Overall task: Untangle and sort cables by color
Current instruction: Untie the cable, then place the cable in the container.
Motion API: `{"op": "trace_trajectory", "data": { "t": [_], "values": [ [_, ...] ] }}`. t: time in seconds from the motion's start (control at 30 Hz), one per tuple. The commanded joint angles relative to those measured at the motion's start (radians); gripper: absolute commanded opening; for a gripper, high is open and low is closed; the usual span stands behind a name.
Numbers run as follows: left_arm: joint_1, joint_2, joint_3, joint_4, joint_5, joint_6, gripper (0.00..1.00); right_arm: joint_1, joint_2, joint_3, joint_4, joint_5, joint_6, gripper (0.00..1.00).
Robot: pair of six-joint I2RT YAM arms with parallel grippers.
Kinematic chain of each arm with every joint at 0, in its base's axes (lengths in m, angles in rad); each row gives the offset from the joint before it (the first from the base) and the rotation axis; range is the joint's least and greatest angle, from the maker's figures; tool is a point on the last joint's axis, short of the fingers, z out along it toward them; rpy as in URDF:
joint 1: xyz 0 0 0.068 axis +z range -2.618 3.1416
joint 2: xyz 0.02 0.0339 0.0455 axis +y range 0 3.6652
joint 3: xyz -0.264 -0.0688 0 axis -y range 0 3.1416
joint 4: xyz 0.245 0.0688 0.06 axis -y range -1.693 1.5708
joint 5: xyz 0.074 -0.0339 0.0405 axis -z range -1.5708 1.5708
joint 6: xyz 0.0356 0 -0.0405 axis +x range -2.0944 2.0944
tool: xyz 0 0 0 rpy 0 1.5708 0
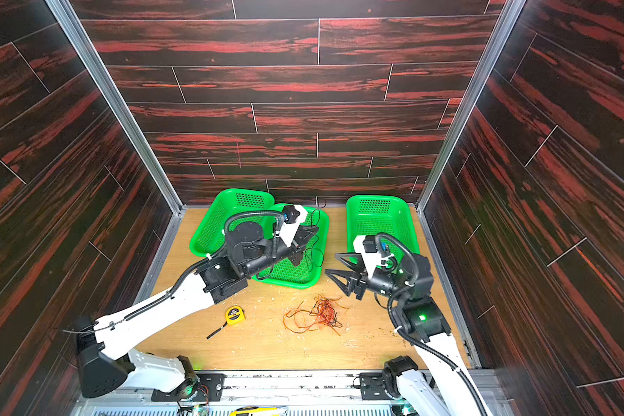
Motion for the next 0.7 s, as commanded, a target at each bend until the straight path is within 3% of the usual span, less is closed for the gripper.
{"op": "trace_trajectory", "data": {
  "t": [0.0, 0.27, 0.37, 0.43, 0.5, 0.6, 0.67],
  "values": [
    [0.004, 0.017, 0.036, 0.018, -0.029, 0.012, 0.0, 0.041, 0.04, 0.031, 0.032, 0.012, -0.001, 0.64],
    [0.002, 0.043, 0.067, 0.007, -0.06, 0.001, 0.0, 0.087, 0.148, 0.062, 0.084, -0.034, 0.016, 0.63],
    [0.002, 0.043, 0.066, 0.007, -0.059, -0.012, 0.0, 0.102, 0.19, 0.093, 0.007, 0.027, -0.02, 0.47],
    [0.003, 0.038, 0.056, 0.007, -0.062, -0.018, 0.0, 0.103, 0.198, 0.112, -0.032, 0.115, -0.029, 0.18],
    [0.003, 0.03, 0.044, -0.002, -0.076, -0.019, 0.0, 0.102, 0.168, 0.113, -0.033, 0.204, -0.036, 0.02],
    [0.018, 0.012, 0.012, -0.02, -0.112, -0.046, 0.02, 0.101, 0.085, 0.087, 0.043, 0.277, -0.028, 0.0],
    [0.039, -0.002, -0.017, -0.026, -0.111, -0.086, 0.12, 0.098, 0.064, 0.11, 0.025, 0.309, -0.028, 0.0]
  ]
}}
